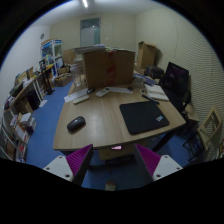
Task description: Arrange mouse
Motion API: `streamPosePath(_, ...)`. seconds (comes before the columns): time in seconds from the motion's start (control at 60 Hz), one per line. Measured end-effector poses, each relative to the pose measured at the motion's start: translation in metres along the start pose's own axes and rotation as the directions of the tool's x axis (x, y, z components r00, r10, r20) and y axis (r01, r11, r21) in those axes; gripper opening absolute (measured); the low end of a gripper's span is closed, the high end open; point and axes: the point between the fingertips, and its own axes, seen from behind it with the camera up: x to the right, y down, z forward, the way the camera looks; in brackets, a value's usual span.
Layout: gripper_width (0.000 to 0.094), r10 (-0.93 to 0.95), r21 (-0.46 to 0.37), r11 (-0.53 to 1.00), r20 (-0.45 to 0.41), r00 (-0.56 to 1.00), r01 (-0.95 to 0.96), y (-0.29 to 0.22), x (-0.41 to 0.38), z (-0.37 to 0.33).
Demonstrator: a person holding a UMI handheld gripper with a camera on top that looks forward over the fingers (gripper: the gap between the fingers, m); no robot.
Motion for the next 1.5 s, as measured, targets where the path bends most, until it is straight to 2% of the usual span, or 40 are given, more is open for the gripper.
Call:
streamPosePath(0.167, 0.0838, -0.006, 0.002, 1.0, 0.058, 0.998, 0.006, 0.001, -0.024, 0.027)
streamPosePath(0.25, 0.0842, -0.005, -0.009, 1.0, 0.103, 0.995, 0.005, 0.002, -0.047, 0.067)
streamPosePath(0.417, 0.0837, -0.072, 0.038, 0.997, 0.239, 0.968, 0.065, 0.008, -0.123, 0.121)
streamPosePath(0.55, 0.0836, -0.129, 0.03, 0.992, 0.318, 0.939, 0.126, 0.02, -0.178, 0.16)
streamPosePath(0.617, 0.0859, -0.143, 0.005, 0.989, 0.321, 0.936, 0.149, 0.028, -0.188, 0.179)
streamPosePath(0.65, 0.0834, -0.169, 0.057, 0.986, 0.312, 0.935, 0.159, 0.018, -0.189, 0.188)
streamPosePath(0.667, 0.0884, -0.172, 0.055, 0.985, 0.306, 0.936, 0.163, 0.018, -0.192, 0.19)
streamPosePath(0.7, 0.0833, -0.183, 0.07, 0.983, 0.297, 0.937, 0.169, 0.011, -0.195, 0.195)
streamPosePath(0.983, 0.082, -0.201, 0.13, 0.976, 0.248, 0.948, 0.174, -0.042, -0.223, 0.254)
streamPosePath(1.1, 0.071, -0.206, 0.194, 0.968, 0.236, 0.95, 0.161, -0.049, -0.229, 0.259)
streamPosePath(1.167, 0.0494, -0.196, 0.21, 0.966, 0.221, 0.955, 0.15, -0.049, -0.226, 0.26)
streamPosePath(1.367, 0.0377, -0.182, 0.14, 0.978, 0.185, 0.966, 0.157, -0.046, -0.224, 0.26)
streamPosePath(1.467, 0.0358, -0.143, 0.067, 0.989, 0.269, 0.952, 0.13, -0.043, -0.231, 0.248)
streamPosePath(1.5, 0.036, -0.132, 0.068, 0.991, 0.305, 0.943, 0.117, -0.052, -0.232, 0.238)
